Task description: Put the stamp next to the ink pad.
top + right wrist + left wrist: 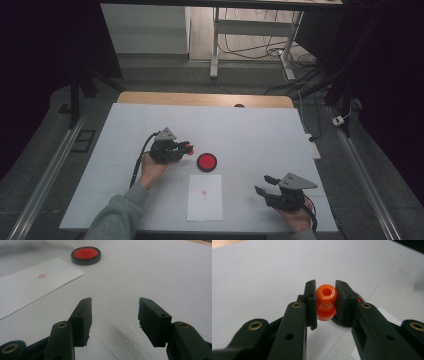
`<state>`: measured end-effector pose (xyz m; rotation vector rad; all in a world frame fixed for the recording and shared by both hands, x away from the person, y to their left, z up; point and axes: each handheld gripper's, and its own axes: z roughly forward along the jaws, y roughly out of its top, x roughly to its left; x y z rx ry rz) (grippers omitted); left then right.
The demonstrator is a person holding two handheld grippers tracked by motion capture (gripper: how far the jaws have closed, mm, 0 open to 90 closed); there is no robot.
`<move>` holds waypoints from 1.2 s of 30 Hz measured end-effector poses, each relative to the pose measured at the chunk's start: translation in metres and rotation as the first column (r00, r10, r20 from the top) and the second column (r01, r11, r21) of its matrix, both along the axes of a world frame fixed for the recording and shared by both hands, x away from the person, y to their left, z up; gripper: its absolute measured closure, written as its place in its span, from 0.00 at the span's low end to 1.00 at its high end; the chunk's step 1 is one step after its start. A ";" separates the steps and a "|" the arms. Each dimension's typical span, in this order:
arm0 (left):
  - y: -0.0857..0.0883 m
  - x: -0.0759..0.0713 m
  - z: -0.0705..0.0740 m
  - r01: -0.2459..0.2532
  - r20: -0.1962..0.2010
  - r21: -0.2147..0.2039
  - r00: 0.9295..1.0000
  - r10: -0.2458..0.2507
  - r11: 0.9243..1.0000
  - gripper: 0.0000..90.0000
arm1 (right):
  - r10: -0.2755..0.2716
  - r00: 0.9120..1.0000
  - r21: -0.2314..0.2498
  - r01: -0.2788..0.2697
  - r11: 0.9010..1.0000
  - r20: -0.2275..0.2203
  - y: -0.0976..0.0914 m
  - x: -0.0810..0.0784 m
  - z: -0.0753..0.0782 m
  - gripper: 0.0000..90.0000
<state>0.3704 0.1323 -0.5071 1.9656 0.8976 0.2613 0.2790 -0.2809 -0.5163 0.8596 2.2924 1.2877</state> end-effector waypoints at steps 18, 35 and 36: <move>-0.010 0.004 -0.020 0.004 -0.028 0.100 1.000 -0.001 0.995 0.80 | -0.001 1.000 0.003 0.001 1.000 -0.005 -0.001 0.001 0.000 0.48; -0.011 0.003 -0.020 -0.007 -0.007 0.116 1.000 0.008 0.993 0.64 | -0.005 1.000 0.002 0.005 1.000 -0.003 -0.001 0.000 0.000 0.48; -0.010 0.002 -0.018 -0.009 -0.004 0.107 1.000 0.009 0.994 0.61 | -0.006 1.000 0.003 0.006 1.000 -0.003 -0.002 0.000 0.000 0.48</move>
